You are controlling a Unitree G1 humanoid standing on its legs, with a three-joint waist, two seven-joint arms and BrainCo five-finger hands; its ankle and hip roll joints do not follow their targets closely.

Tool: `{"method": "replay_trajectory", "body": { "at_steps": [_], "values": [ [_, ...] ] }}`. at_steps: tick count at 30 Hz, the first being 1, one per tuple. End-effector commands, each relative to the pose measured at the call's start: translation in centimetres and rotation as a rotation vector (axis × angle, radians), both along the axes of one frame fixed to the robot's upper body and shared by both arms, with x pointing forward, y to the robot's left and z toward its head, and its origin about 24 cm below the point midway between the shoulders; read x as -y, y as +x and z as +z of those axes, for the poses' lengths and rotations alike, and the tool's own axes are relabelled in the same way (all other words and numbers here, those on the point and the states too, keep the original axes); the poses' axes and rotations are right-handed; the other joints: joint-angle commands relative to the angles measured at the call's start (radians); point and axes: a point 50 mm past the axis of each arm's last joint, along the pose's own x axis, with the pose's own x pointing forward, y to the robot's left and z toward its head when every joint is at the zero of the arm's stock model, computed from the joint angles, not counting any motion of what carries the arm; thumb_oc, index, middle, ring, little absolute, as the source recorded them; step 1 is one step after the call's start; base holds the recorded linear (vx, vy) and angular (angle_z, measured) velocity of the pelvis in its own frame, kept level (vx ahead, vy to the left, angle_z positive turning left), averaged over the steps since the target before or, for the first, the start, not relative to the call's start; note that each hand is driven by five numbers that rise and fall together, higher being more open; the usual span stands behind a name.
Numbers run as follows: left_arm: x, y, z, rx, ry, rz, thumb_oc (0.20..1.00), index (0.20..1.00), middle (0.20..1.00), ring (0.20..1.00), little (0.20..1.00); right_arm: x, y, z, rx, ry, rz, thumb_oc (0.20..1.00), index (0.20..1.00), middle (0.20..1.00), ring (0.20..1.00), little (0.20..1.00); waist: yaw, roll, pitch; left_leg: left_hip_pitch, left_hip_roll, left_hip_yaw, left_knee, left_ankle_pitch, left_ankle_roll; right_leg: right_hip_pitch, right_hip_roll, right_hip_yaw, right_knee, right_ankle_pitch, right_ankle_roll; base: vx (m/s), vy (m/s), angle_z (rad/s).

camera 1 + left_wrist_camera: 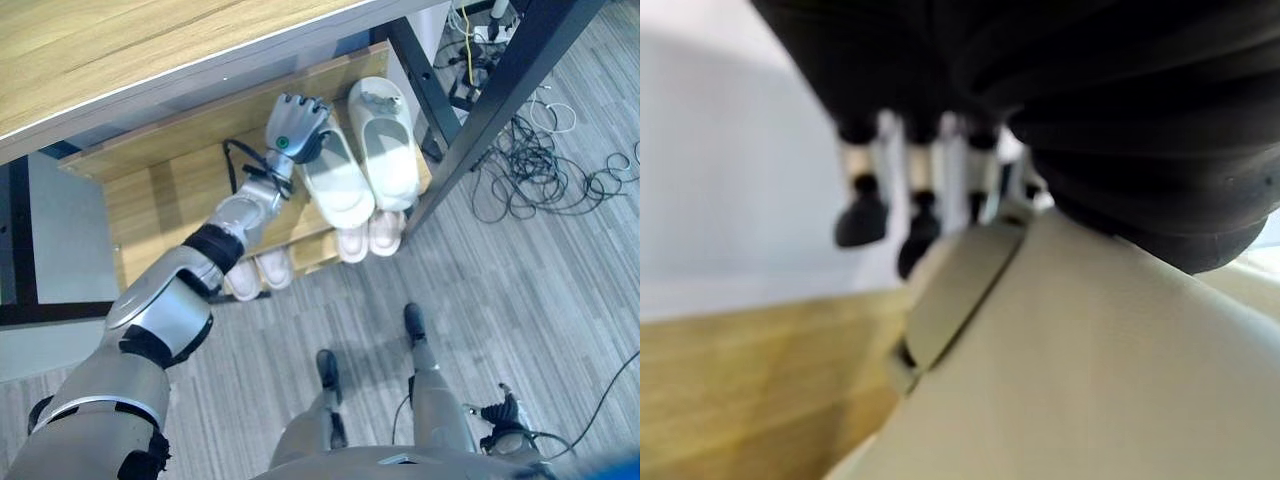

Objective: Arrange the slippers neatly on the shoe rack.

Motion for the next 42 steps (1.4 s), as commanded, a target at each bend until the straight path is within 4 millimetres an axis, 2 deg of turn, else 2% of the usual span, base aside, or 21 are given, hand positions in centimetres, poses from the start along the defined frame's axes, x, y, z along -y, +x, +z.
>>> {"method": "replay_trajectory", "body": {
  "at_steps": [1,8,9,10,17,26,29,30,31,32,38,42],
  "values": [
    [-0.5,1.1,3.8,0.078,-0.016,0.062,0.200,0.200,0.200,0.200,0.200,2.2,2.1,1.3,0.065,-0.059,-0.037,1.000,1.000,1.000,1.000,1.000,-0.030,0.071,0.032,-0.076,-0.005,-0.063,0.011,0.036,-0.034,0.072,-0.028,-0.029,0.021,-0.085,0.092,0.00,0.000,0.00],
    [-0.1,1.2,4.4,0.087,0.031,0.063,0.200,0.200,0.200,0.200,0.200,2.2,2.3,1.3,0.069,-0.059,-0.039,1.000,1.000,1.000,1.000,1.000,-0.028,0.074,0.036,-0.084,-0.005,-0.062,0.011,0.038,-0.033,0.063,-0.028,-0.026,0.021,-0.083,0.093,0.00,0.000,0.00],
    [-0.1,1.3,4.5,0.090,0.030,0.068,0.780,0.780,0.780,0.780,0.780,2.1,2.3,1.3,0.070,-0.058,-0.039,1.000,1.000,1.000,1.000,1.000,-0.028,0.074,0.036,-0.085,-0.004,-0.063,0.011,0.038,-0.033,0.062,-0.027,-0.027,0.022,-0.084,0.093,0.00,0.000,0.00],
    [0.1,1.3,4.7,0.098,0.026,0.069,1.000,1.000,1.000,1.000,1.000,2.2,2.2,1.3,0.074,-0.056,-0.046,1.000,1.000,1.000,1.000,1.000,-0.027,0.073,0.037,-0.086,-0.002,-0.066,0.011,0.039,-0.033,0.062,-0.025,-0.027,0.024,-0.086,0.092,0.00,0.000,0.00],
    [-1.1,0.9,5.5,0.140,-0.041,0.088,1.000,1.000,1.000,1.000,1.000,2.3,1.7,1.2,0.068,-0.051,-0.056,1.000,1.000,1.000,1.000,1.000,-0.021,0.065,0.035,-0.081,0.002,-0.075,0.011,0.041,-0.034,0.071,-0.020,-0.037,0.027,-0.093,0.089,0.00,-0.005,0.00],
    [-1.7,0.0,5.4,0.136,-0.163,0.025,1.000,1.000,1.000,1.000,1.000,2.0,1.1,0.9,0.041,-0.030,-0.062,1.000,1.000,1.000,1.000,1.000,-0.008,0.058,0.021,-0.068,0.004,-0.084,0.011,0.040,-0.039,0.092,-0.017,-0.049,0.026,-0.099,0.088,0.00,0.000,0.00],
    [-3.0,-1.0,6.3,0.182,-0.314,-0.009,1.000,1.000,1.000,1.000,1.000,1.7,0.9,0.7,0.032,-0.011,-0.070,1.000,1.000,1.000,1.000,1.000,0.002,0.054,0.009,-0.061,0.003,-0.087,0.011,0.039,-0.040,0.102,-0.017,-0.052,0.028,-0.102,0.085,0.00,0.000,0.01],
    [-3.0,-1.0,6.3,0.182,-0.314,-0.009,1.000,1.000,1.000,1.000,1.000,1.7,0.9,0.7,0.032,-0.011,-0.070,1.000,1.000,1.000,1.000,1.000,0.001,0.054,0.009,-0.061,0.003,-0.087,0.011,0.039,-0.040,0.102,-0.017,-0.052,0.028,-0.102,0.085,0.00,0.000,0.00],
    [-4.2,-1.8,6.7,0.219,-0.443,-0.029,1.000,1.000,1.000,1.000,1.000,1.4,0.5,0.5,0.020,0.007,-0.080,1.000,1.000,1.000,1.000,1.000,0.011,0.051,0.002,-0.054,0.001,-0.090,0.011,0.038,-0.041,0.110,-0.018,-0.054,0.027,-0.103,0.083,0.00,0.000,0.00],
    [-4.2,-1.9,6.6,0.218,-0.444,-0.028,1.000,1.000,1.000,1.000,1.000,1.4,0.5,0.5,0.019,0.006,-0.079,1.000,1.000,1.000,1.000,1.000,0.009,0.052,0.002,-0.053,0.001,-0.090,0.011,0.038,-0.041,0.111,-0.018,-0.054,0.027,-0.103,0.083,0.00,0.000,0.00],
    [-6.1,-3.1,5.2,0.216,-0.542,-0.035,1.000,1.000,1.000,1.000,1.000,1.3,-0.1,0.2,-0.003,0.025,-0.097,1.000,1.000,1.000,1.000,1.000,0.023,0.051,-0.010,-0.043,0.000,-0.091,0.011,0.039,-0.043,0.123,-0.019,-0.056,0.027,-0.104,0.082,0.00,0.001,0.02],
    [-6.8,-3.6,2.1,0.127,-0.554,-0.018,1.000,1.000,1.000,1.000,1.000,1.2,-0.7,0.0,-0.024,0.040,-0.116,1.000,1.000,1.000,1.000,1.000,0.031,0.048,-0.023,-0.030,0.002,-0.090,0.011,0.037,-0.044,0.140,-0.017,-0.061,0.025,-0.106,0.079,0.00,0.001,0.03]
  ]
}}
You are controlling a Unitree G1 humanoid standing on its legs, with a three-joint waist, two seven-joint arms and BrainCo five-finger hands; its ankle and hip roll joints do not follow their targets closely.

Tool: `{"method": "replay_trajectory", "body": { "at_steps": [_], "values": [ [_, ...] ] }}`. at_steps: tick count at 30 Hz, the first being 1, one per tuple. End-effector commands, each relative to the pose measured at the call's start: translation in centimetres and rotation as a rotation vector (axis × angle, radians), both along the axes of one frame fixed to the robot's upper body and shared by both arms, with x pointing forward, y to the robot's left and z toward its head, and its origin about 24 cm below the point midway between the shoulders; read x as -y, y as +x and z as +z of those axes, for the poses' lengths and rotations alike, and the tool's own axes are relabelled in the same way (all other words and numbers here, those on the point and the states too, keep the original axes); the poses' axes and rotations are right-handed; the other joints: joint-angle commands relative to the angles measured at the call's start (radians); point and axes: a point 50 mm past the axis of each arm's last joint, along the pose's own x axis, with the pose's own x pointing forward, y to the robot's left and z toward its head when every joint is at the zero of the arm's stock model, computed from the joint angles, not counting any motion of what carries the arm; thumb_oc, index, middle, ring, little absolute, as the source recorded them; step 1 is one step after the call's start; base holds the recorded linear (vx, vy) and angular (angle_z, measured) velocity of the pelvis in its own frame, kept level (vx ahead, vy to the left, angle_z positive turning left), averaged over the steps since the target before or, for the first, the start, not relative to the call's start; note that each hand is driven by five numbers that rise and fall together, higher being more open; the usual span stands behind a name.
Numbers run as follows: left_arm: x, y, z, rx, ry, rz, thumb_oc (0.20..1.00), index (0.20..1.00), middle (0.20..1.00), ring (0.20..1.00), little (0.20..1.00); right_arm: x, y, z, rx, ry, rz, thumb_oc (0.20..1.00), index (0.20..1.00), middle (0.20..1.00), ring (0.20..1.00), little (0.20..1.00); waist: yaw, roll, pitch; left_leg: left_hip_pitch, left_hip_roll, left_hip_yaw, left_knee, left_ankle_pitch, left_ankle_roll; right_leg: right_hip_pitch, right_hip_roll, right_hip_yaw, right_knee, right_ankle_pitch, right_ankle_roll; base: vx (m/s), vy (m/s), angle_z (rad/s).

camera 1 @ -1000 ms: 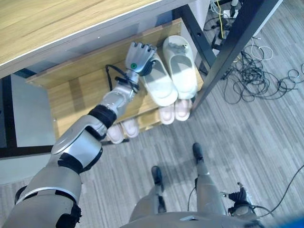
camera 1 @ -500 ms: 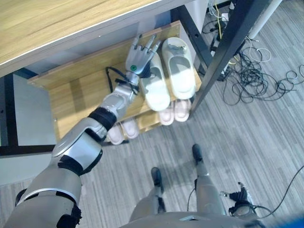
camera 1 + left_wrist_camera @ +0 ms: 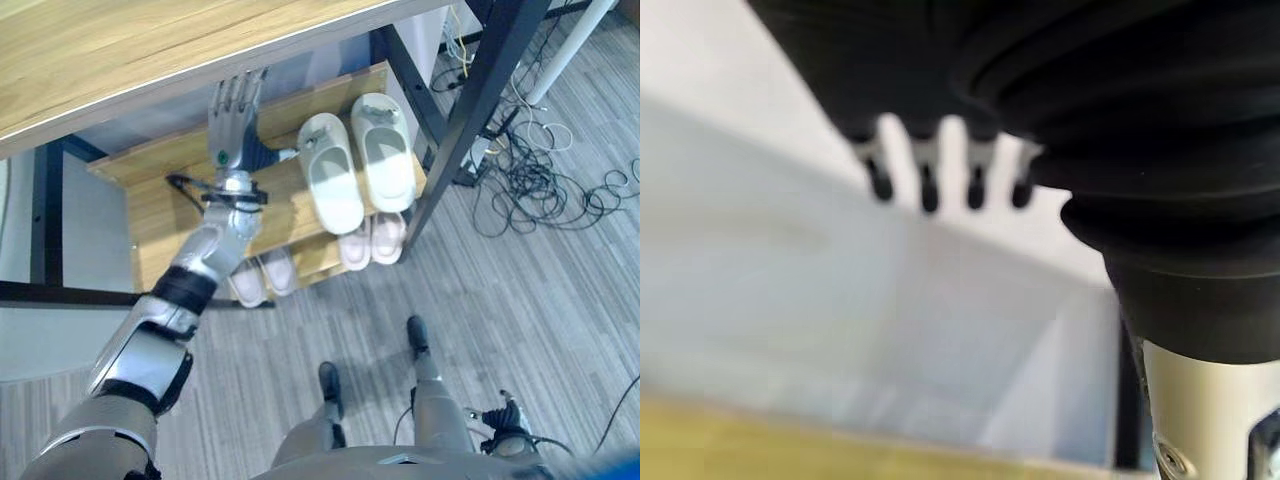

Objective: Arrange the slippers neatly on the shoe rack.

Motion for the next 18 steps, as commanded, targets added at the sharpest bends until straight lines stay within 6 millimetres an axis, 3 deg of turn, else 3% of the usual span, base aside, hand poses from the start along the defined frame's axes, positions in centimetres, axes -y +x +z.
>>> {"method": "replay_trajectory", "body": {
  "at_steps": [1,5,9,14,16,18],
  "values": [
    [-0.6,0.6,3.8,0.119,-0.023,-0.018,1.000,1.000,1.000,1.000,1.000,1.0,0.1,0.3,0.004,-0.008,-0.050,1.000,1.000,1.000,1.000,1.000,0.011,0.050,0.017,-0.042,0.013,-0.086,0.011,0.021,-0.048,0.124,-0.003,-0.062,0.025,-0.116,0.077,0.00,0.000,0.00],
    [-0.5,0.5,1.7,0.041,-0.021,-0.024,1.000,1.000,1.000,1.000,1.000,1.0,-0.1,0.2,-0.002,-0.002,-0.063,1.000,1.000,1.000,1.000,1.000,0.015,0.044,0.005,-0.030,0.015,-0.090,0.011,0.020,-0.049,0.142,-0.003,-0.068,0.023,-0.119,0.076,0.00,0.000,0.00],
    [0.2,0.4,-2.5,-0.127,0.031,-0.036,1.000,1.000,1.000,1.000,1.000,0.9,0.1,0.2,0.002,0.001,-0.059,1.000,1.000,1.000,1.000,1.000,0.017,0.036,-0.013,-0.012,0.019,-0.086,0.011,0.016,-0.049,0.164,0.000,-0.073,0.015,-0.119,0.078,0.00,0.000,0.00],
    [0.7,-0.1,-5.1,-0.230,-0.009,-0.059,1.000,1.000,1.000,1.000,1.000,0.7,0.0,0.1,0.000,0.007,-0.061,1.000,1.000,1.000,1.000,1.000,0.019,0.030,-0.029,0.008,0.021,-0.087,0.011,0.015,-0.047,0.185,0.004,-0.074,0.013,-0.125,0.075,0.01,-0.007,-0.06],
    [0.7,-0.1,-5.1,-0.230,-0.009,-0.059,1.000,1.000,1.000,1.000,1.000,0.7,0.0,0.1,0.000,0.007,-0.061,1.000,1.000,1.000,1.000,1.000,0.019,0.030,-0.028,0.008,0.021,-0.087,0.011,0.015,-0.047,0.185,0.004,-0.074,0.012,-0.125,0.075,0.00,-0.008,-0.09],
    [1.0,-0.9,-6.4,-0.256,-0.090,-0.078,1.000,1.000,1.000,1.000,1.000,0.6,-0.5,-0.1,-0.012,0.016,-0.080,1.000,1.000,1.000,1.000,1.000,0.023,0.025,-0.034,0.022,0.023,-0.087,0.011,0.013,-0.047,0.201,0.007,-0.076,0.010,-0.128,0.075,0.02,-0.039,-0.09]
  ]
}}
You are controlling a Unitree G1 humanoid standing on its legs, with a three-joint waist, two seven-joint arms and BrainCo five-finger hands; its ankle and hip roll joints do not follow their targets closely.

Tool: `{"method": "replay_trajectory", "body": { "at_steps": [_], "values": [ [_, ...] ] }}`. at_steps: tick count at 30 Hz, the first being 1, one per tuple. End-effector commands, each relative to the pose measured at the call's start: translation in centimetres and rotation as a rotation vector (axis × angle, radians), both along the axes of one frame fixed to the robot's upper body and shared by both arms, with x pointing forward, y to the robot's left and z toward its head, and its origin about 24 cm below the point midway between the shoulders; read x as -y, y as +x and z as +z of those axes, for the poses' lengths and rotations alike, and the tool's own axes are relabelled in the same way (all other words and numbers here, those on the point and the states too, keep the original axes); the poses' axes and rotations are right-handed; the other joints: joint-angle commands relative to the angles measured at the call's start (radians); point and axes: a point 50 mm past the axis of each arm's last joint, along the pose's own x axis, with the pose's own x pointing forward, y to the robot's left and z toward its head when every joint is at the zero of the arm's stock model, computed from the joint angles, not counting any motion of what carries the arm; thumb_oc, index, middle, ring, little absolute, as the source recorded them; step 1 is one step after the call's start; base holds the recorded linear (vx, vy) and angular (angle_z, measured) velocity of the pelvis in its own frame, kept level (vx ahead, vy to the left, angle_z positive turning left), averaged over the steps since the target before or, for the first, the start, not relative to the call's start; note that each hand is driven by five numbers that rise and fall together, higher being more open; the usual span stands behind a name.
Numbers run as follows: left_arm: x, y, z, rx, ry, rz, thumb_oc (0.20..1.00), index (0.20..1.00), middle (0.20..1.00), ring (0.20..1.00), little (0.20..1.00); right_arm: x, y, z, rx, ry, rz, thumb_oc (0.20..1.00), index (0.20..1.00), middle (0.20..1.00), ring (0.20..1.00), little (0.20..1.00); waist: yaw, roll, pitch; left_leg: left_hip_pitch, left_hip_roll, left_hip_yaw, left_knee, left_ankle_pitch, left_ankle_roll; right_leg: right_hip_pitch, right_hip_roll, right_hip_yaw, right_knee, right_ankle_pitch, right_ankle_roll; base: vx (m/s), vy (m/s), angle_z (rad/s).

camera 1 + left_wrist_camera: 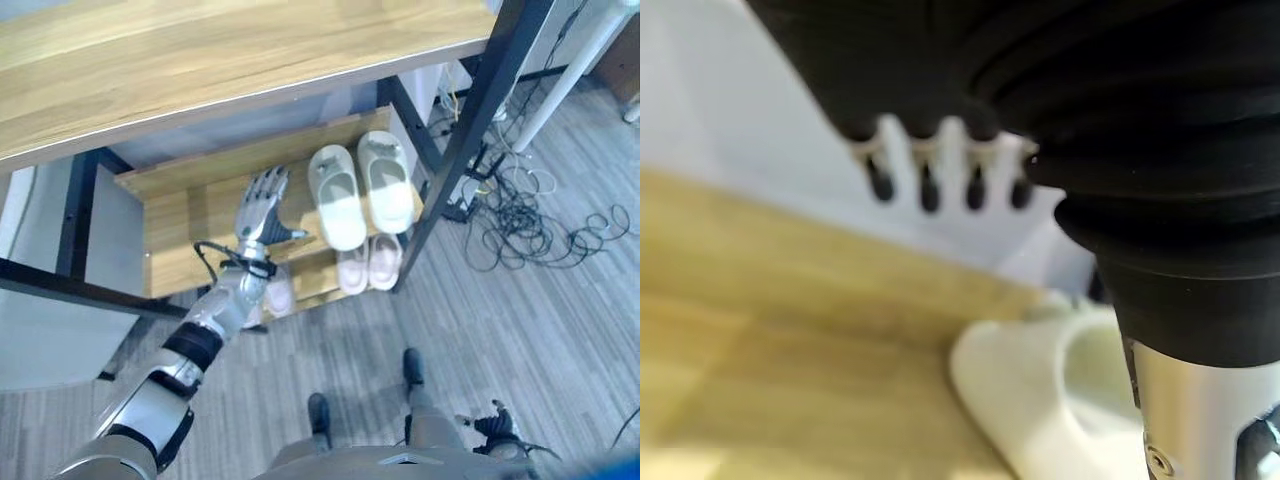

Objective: Arrange the slippers neatly on the shoe rack.

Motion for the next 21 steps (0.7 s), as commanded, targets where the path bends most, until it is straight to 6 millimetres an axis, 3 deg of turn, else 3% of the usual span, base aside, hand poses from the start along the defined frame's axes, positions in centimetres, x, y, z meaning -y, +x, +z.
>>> {"method": "replay_trajectory", "body": {
  "at_steps": [1,7,12,16,19,21],
  "values": [
    [-0.1,1.1,2.6,0.094,-0.147,0.011,1.000,1.000,1.000,1.000,1.000,1.7,-0.3,0.3,0.003,-0.024,-0.082,1.000,1.000,1.000,1.000,1.000,0.002,0.049,0.047,-0.033,-0.009,-0.089,0.007,0.027,-0.039,0.148,-0.009,-0.006,0.010,-0.120,0.086,0.05,-0.059,-0.10],
    [-0.3,-2.0,0.5,0.051,-0.328,-0.031,1.000,1.000,1.000,1.000,1.000,1.8,-0.9,0.2,0.008,0.010,-0.188,1.000,1.000,1.000,1.000,1.000,0.022,0.037,0.027,0.018,-0.007,-0.100,0.007,0.022,-0.038,0.207,-0.003,-0.022,0.008,-0.136,0.077,0.06,-0.052,0.03],
    [-1.1,-5.6,-2.9,-0.072,-0.389,-0.012,1.000,1.000,1.000,1.000,1.000,1.2,-3.0,-0.5,-0.053,0.055,-0.260,1.000,1.000,1.000,1.000,1.000,0.052,0.028,0.001,0.052,-0.002,-0.107,0.007,0.022,-0.037,0.250,0.002,-0.042,0.007,-0.147,0.075,0.03,-0.058,0.14],
    [-1.7,-7.6,-3.2,-0.107,-0.466,-0.028,1.000,1.000,1.000,1.000,1.000,1.1,-3.9,-0.7,-0.070,0.066,-0.289,1.000,1.000,1.000,1.000,1.000,0.072,0.019,-0.014,0.072,-0.001,-0.118,0.007,0.025,-0.036,0.276,0.008,-0.055,0.007,-0.150,0.072,0.00,-0.045,0.07],
    [-2.2,-8.6,-4.2,-0.176,-0.398,-0.038,1.000,1.000,1.000,1.000,1.000,1.0,-4.5,-0.8,-0.092,0.071,-0.286,1.000,1.000,1.000,1.000,1.000,0.080,0.018,-0.020,0.081,0.002,-0.119,0.007,0.027,-0.037,0.290,0.010,-0.064,0.007,-0.153,0.072,-0.01,-0.037,0.06],
    [-2.5,-9.8,-4.4,-0.212,-0.502,-0.032,1.000,1.000,1.000,1.000,1.000,1.0,-4.9,-0.8,-0.098,0.073,-0.296,1.000,1.000,1.000,1.000,1.000,0.094,0.017,-0.026,0.087,0.004,-0.126,0.007,0.030,-0.037,0.301,0.015,-0.074,0.007,-0.157,0.071,-0.04,-0.032,0.15]
  ]
}}
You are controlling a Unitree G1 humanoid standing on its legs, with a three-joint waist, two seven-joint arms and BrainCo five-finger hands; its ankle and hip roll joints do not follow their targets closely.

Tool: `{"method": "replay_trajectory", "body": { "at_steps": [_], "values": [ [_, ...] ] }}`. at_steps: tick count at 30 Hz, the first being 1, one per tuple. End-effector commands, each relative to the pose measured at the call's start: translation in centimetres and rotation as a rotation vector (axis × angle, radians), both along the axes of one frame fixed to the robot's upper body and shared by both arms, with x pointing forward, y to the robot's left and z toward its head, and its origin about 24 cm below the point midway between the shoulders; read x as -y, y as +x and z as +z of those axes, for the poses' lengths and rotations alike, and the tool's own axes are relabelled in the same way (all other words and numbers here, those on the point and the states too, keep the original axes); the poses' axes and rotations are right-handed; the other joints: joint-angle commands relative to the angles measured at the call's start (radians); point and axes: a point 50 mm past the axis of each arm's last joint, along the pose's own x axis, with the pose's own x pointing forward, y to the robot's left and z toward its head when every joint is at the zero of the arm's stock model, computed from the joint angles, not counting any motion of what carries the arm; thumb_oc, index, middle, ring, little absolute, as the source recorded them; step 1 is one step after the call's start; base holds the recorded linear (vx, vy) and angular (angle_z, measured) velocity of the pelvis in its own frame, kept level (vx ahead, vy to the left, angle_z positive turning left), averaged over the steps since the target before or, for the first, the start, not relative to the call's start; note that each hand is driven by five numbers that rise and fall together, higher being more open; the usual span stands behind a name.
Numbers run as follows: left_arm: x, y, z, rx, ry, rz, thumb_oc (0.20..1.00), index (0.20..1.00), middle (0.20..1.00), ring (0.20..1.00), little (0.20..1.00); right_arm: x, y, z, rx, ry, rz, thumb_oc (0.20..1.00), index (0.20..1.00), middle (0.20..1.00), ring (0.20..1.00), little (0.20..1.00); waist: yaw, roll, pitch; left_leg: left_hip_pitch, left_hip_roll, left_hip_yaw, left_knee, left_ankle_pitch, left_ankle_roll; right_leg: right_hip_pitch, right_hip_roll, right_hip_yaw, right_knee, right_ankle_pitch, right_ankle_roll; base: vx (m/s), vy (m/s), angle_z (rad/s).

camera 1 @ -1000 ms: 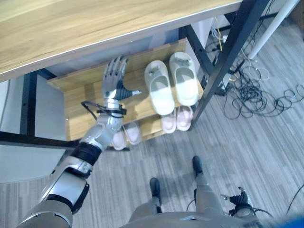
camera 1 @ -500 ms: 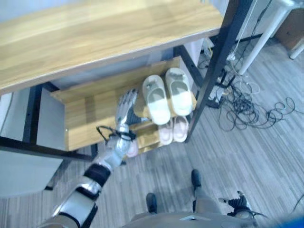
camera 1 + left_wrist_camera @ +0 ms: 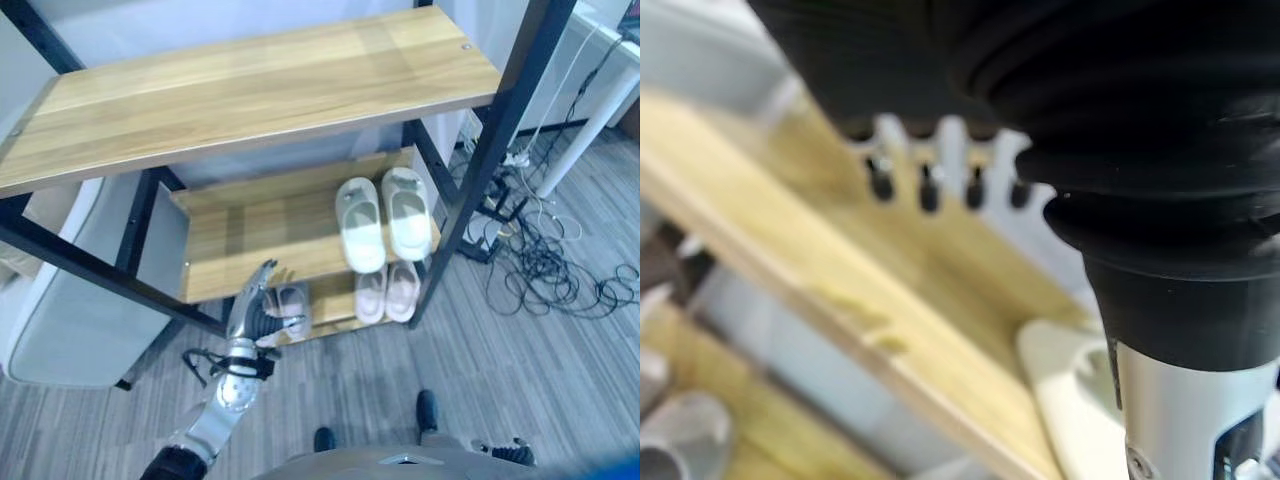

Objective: Arrange the slippers neatly on the shoe rack.

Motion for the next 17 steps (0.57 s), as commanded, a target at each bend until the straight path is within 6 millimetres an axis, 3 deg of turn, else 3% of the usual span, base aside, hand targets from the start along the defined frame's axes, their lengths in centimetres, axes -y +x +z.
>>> {"method": "replay_trajectory", "body": {
  "at_steps": [1,3,4,6,7,13,16,17],
  "values": [
    [-0.8,2.0,3.1,0.129,-0.091,-0.004,1.000,1.000,1.000,1.000,1.000,-0.1,-0.5,-0.1,-0.018,0.012,-0.055,1.000,1.000,1.000,1.000,1.000,0.010,-0.005,-0.016,-0.081,-0.021,-0.067,0.007,0.063,-0.036,0.097,0.001,-0.006,0.013,-0.106,0.069,-0.05,-0.039,0.10],
    [-0.7,1.0,1.9,0.053,-0.172,-0.006,1.000,1.000,1.000,1.000,1.000,-0.1,-0.6,-0.1,-0.019,0.010,-0.047,1.000,1.000,1.000,1.000,1.000,0.021,-0.008,-0.018,-0.077,-0.019,-0.074,0.007,0.067,-0.036,0.107,0.005,-0.014,0.013,-0.108,0.068,-0.05,-0.049,0.08],
    [-1.0,-1.1,-0.5,-0.099,-0.255,0.015,1.000,1.000,1.000,1.000,1.000,-0.1,-1.0,-0.2,-0.034,0.017,-0.040,1.000,1.000,1.000,1.000,1.000,0.032,-0.007,-0.022,-0.073,-0.018,-0.087,0.007,0.072,-0.036,0.120,0.009,-0.027,0.013,-0.111,0.066,-0.06,-0.054,0.13],
    [-1.4,-2.4,-2.3,-0.203,-0.313,0.047,1.000,1.000,1.000,1.000,1.000,-0.1,-0.9,-0.2,-0.033,0.019,-0.032,1.000,1.000,1.000,1.000,1.000,0.038,-0.007,-0.024,-0.070,-0.017,-0.095,0.007,0.076,-0.037,0.129,0.012,-0.035,0.013,-0.112,0.064,-0.05,-0.039,0.24],
    [-1.9,-3.8,-4.4,-0.315,-0.376,0.112,1.000,1.000,1.000,1.000,1.000,-0.1,-1.2,-0.2,-0.043,0.022,-0.022,1.000,1.000,1.000,1.000,1.000,0.043,-0.010,-0.025,-0.068,-0.015,-0.100,0.007,0.081,-0.037,0.134,0.015,-0.043,0.013,-0.113,0.062,-0.04,-0.030,0.21],
    [-2.6,-7.1,-8.7,-0.527,-0.486,0.298,1.000,1.000,1.000,1.000,1.000,-0.6,-2.5,-0.5,-0.074,0.055,-0.023,1.000,1.000,1.000,1.000,1.000,0.055,-0.023,-0.028,-0.065,-0.012,-0.128,0.007,0.089,-0.041,0.153,0.022,-0.066,0.013,-0.119,0.054,-0.03,-0.021,0.14],
    [-2.8,-8.0,-9.9,-0.585,-0.488,0.360,1.000,1.000,1.000,1.000,1.000,-0.7,-2.9,-0.5,-0.079,0.067,-0.034,1.000,1.000,1.000,1.000,1.000,0.057,-0.027,-0.027,-0.066,-0.012,-0.140,0.007,0.092,-0.042,0.159,0.023,-0.077,0.013,-0.120,0.052,-0.02,-0.009,0.16],
    [-3.1,-9.1,-11.3,-0.664,-0.452,0.418,1.000,1.000,1.000,1.000,1.000,-1.0,-3.0,-0.6,-0.085,0.081,-0.035,1.000,1.000,1.000,1.000,1.000,0.059,-0.032,-0.028,-0.066,-0.011,-0.146,0.007,0.094,-0.043,0.162,0.024,-0.082,0.013,-0.121,0.051,-0.02,-0.020,0.20]
  ]
}}
